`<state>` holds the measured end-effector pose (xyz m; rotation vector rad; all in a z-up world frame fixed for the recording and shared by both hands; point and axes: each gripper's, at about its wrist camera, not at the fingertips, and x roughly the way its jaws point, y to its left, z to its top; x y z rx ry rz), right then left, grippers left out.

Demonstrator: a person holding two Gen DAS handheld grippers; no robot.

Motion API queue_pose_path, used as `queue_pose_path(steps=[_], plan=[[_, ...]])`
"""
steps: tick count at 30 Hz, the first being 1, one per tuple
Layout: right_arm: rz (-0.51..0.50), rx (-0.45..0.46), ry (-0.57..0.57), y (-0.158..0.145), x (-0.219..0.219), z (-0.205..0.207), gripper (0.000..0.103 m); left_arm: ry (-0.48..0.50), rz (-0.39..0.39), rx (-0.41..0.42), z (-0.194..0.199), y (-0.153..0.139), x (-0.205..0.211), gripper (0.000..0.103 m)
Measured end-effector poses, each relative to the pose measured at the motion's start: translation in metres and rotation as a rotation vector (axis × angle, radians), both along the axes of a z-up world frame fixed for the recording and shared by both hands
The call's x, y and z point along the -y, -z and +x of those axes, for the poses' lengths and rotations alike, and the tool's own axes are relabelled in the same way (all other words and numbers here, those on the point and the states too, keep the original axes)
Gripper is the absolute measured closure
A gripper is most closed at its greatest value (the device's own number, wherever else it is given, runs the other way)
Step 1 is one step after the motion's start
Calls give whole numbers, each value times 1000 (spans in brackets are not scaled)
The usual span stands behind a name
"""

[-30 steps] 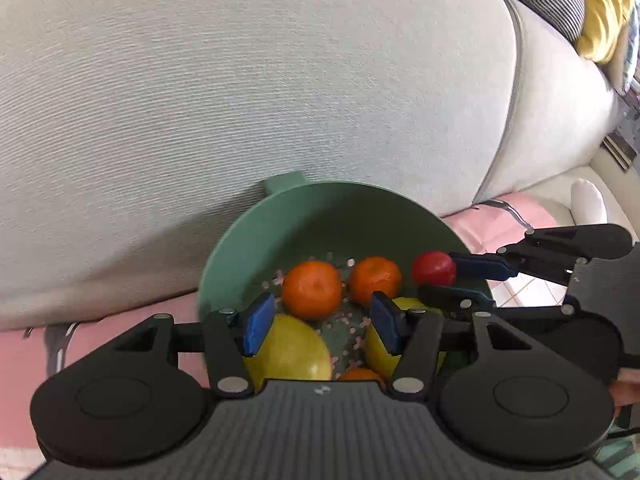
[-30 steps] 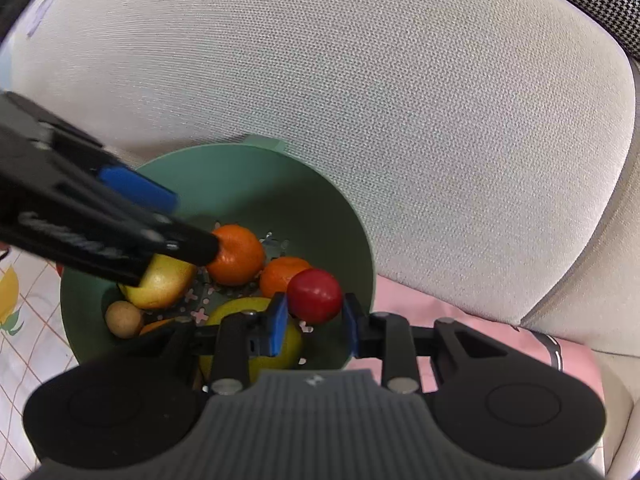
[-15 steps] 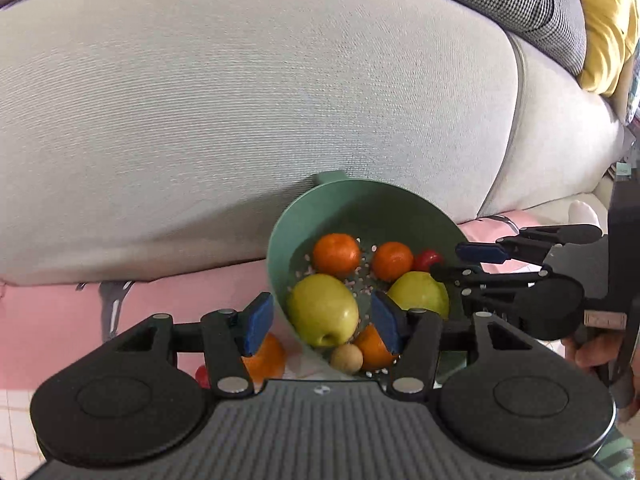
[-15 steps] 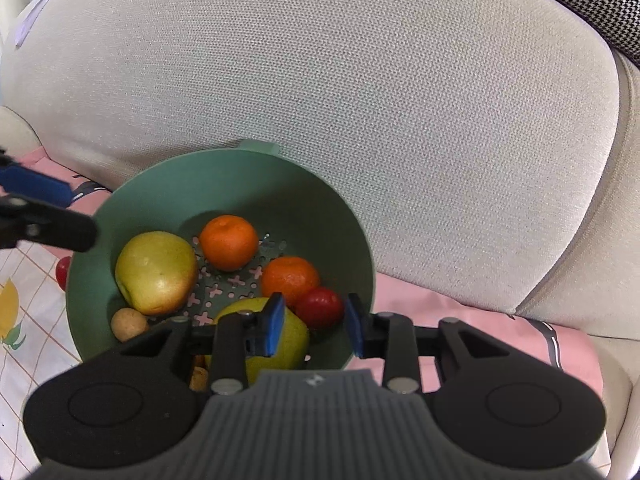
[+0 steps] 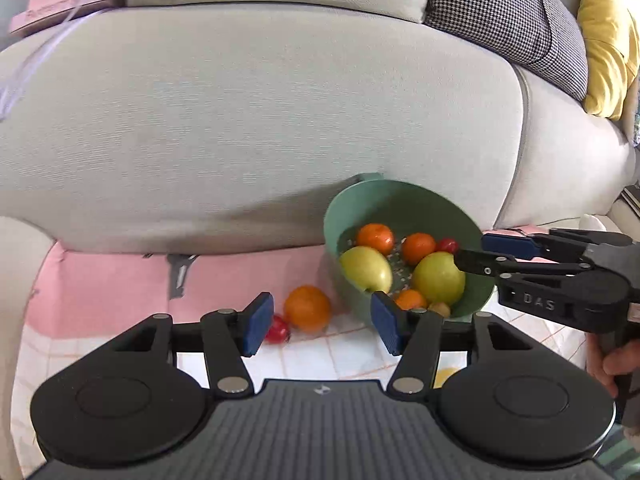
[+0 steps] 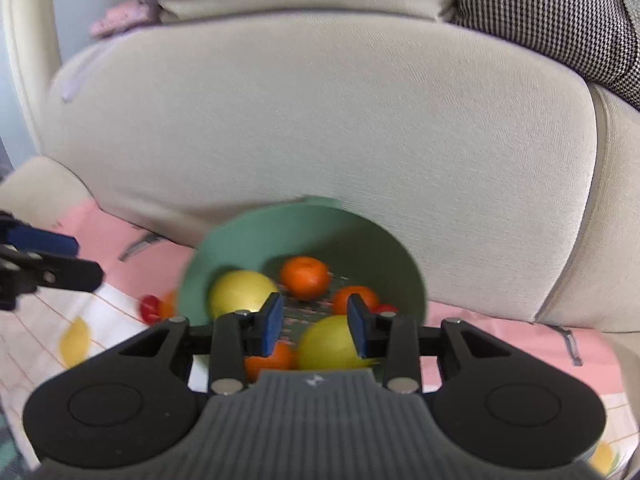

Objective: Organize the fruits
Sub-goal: 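Open both grippers to release the mandarin and tomato into the colander, then withdraw both open grippers from the colander toward the remaining fruit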

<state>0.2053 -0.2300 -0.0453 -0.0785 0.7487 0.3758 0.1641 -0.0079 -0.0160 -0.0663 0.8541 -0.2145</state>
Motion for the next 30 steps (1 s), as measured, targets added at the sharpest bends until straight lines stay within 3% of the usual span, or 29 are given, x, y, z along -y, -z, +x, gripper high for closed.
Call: queue_pose_path(steps=[10,15,21,23,25,30], plan=[[132,30,41,0,-34,-63,66,-127,2,11,-36,8,-37,36],[107,64,45,12,-60,-83,66,-182,-59,-11,-46,21,-60,36],[71,57,32,31,-80,-86,66,-236,-189,-41,-48,43,-78,35],[55,51,30,37,-85,-85,65,-236,-208,-49,-47,49,-80,35],[49,49,32,41,-88,-85,55,-233,-215,-50,-47,53,-81,35],[40,50,22,49,-98,-80,55,-230,-224,-66,-43,65,-84,35]])
